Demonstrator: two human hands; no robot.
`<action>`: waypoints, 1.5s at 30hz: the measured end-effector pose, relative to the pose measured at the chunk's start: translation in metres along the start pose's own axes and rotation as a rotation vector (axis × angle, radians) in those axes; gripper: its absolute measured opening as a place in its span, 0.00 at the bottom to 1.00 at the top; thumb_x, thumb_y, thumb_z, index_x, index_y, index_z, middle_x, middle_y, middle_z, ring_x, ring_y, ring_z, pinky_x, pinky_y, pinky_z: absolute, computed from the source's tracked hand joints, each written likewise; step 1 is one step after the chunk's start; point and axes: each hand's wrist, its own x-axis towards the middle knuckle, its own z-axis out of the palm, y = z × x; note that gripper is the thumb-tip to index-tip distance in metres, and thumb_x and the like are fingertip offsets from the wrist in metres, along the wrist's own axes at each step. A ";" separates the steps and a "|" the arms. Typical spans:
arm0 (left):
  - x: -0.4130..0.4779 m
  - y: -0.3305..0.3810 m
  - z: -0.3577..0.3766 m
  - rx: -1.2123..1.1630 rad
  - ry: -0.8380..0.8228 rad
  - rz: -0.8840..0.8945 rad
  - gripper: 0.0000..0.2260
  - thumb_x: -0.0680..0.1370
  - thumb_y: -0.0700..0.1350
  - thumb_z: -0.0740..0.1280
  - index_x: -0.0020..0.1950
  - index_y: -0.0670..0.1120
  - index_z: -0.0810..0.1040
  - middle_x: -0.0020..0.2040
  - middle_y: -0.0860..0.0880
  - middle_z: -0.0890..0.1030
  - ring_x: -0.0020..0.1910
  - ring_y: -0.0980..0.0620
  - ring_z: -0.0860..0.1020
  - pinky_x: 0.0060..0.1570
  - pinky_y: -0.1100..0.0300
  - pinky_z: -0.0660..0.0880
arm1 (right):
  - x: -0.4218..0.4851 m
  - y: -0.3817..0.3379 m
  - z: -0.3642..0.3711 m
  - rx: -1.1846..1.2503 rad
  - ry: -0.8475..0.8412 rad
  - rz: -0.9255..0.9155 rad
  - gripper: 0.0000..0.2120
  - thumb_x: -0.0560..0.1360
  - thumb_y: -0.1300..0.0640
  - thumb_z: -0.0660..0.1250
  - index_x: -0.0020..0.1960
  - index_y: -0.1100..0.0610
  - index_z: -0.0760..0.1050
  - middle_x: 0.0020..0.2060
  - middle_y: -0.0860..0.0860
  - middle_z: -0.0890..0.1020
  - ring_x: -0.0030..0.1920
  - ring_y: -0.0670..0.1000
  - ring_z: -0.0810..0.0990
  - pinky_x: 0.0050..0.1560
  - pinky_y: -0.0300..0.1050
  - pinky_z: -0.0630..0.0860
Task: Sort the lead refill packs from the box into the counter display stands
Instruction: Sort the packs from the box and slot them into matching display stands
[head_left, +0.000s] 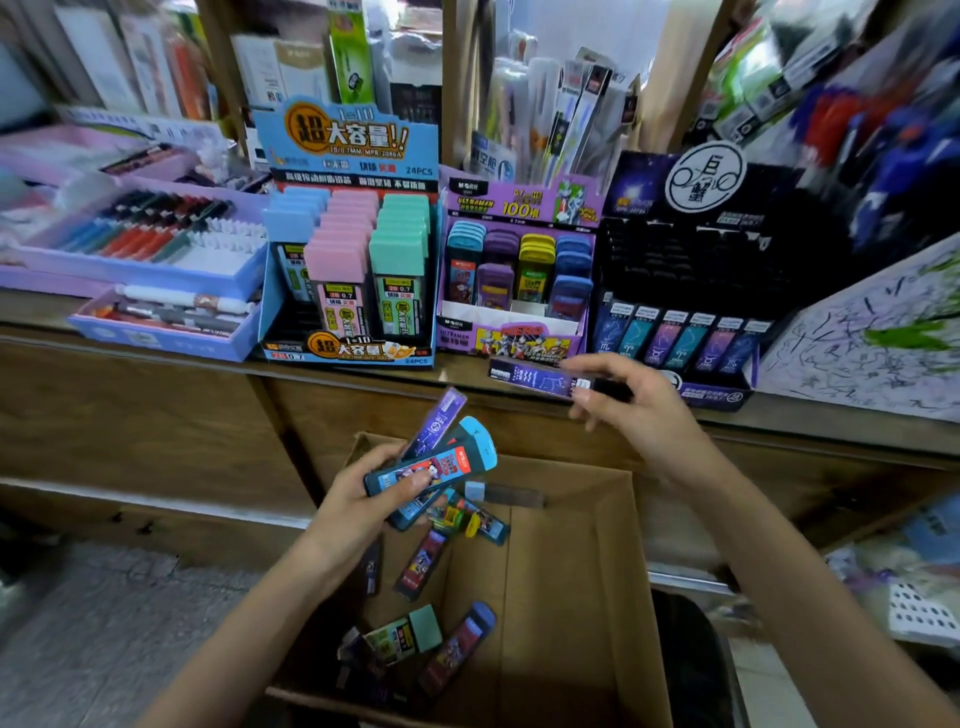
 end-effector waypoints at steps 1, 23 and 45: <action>0.001 0.005 0.000 -0.008 0.017 0.021 0.16 0.68 0.41 0.69 0.56 0.44 0.77 0.50 0.45 0.82 0.46 0.46 0.83 0.37 0.61 0.79 | 0.004 -0.008 -0.008 -0.013 0.040 -0.031 0.12 0.75 0.64 0.67 0.52 0.49 0.76 0.42 0.48 0.80 0.37 0.41 0.81 0.37 0.32 0.75; 0.023 0.028 0.048 0.015 0.021 0.203 0.14 0.67 0.47 0.71 0.52 0.53 0.81 0.51 0.46 0.83 0.48 0.43 0.83 0.39 0.60 0.80 | 0.011 -0.036 -0.124 -0.360 0.212 -0.143 0.13 0.69 0.61 0.72 0.45 0.44 0.77 0.41 0.45 0.83 0.41 0.40 0.82 0.42 0.29 0.77; 0.014 0.029 0.059 0.027 0.039 0.165 0.14 0.68 0.46 0.70 0.54 0.51 0.80 0.51 0.48 0.83 0.49 0.45 0.83 0.41 0.61 0.80 | 0.048 -0.017 -0.057 -0.398 0.281 -0.039 0.15 0.70 0.58 0.74 0.55 0.60 0.80 0.44 0.53 0.82 0.44 0.48 0.81 0.51 0.44 0.79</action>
